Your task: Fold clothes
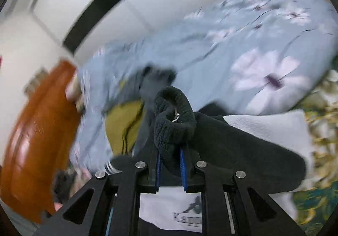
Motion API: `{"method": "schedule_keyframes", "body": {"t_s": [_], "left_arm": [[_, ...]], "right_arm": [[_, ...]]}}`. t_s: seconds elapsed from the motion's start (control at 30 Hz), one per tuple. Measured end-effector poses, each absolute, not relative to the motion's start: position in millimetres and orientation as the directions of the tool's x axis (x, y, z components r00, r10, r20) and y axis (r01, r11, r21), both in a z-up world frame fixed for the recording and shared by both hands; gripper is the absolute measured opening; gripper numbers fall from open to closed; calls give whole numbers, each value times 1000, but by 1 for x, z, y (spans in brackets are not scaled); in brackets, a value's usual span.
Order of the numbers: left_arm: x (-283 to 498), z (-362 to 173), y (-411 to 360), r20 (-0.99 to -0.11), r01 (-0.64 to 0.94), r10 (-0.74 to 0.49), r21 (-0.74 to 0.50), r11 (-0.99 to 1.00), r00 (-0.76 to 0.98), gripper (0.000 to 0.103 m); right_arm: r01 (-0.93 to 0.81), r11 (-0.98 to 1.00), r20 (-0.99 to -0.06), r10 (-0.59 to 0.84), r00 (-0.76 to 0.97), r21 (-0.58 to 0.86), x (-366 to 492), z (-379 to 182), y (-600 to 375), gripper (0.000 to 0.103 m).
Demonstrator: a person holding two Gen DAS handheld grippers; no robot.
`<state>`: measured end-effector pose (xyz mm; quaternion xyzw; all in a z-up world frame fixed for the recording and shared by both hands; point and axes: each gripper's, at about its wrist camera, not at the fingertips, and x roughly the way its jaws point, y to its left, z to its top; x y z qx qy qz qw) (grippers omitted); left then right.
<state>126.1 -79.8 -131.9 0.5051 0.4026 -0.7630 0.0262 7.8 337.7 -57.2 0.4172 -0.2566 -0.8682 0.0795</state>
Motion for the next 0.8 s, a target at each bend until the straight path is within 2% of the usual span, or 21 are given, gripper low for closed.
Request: {"method": "schedule_keyframes", "body": {"t_s": [0.2, 0.4, 0.47, 0.5, 0.53, 0.7, 0.8], "left_arm": [[121, -149, -110, -802, 512, 329, -579, -634, -499, 59], [118, -165, -140, -824, 580, 256, -545, -605, -506, 59], [117, -169, -149, -827, 604, 226, -537, -589, -514, 59], [117, -172, -154, -827, 617, 211, -536, -576, -521, 59], [117, -175, -158, -827, 630, 195, -535, -562, -528, 59], [115, -194, -179, -838, 710, 116, -517, -478, -532, 60], [114, -206, -191, -847, 755, 63, -502, -422, -528, 60]], "right_arm": [[-46, -903, -796, -352, -493, 427, -19, -125, 261, 16], [-11, -924, -834, -339, -434, 382, -22, -150, 234, 21], [19, -923, -831, -355, -429, 384, -24, -150, 232, 34], [40, -914, -824, -383, -418, 404, -24, -147, 232, 48], [61, -903, -817, -412, -405, 425, -23, -145, 232, 55], [132, -882, -773, -462, -434, 452, 0, -117, 245, 55], [137, -891, -771, -445, -454, 433, 20, -104, 258, 55]]}}
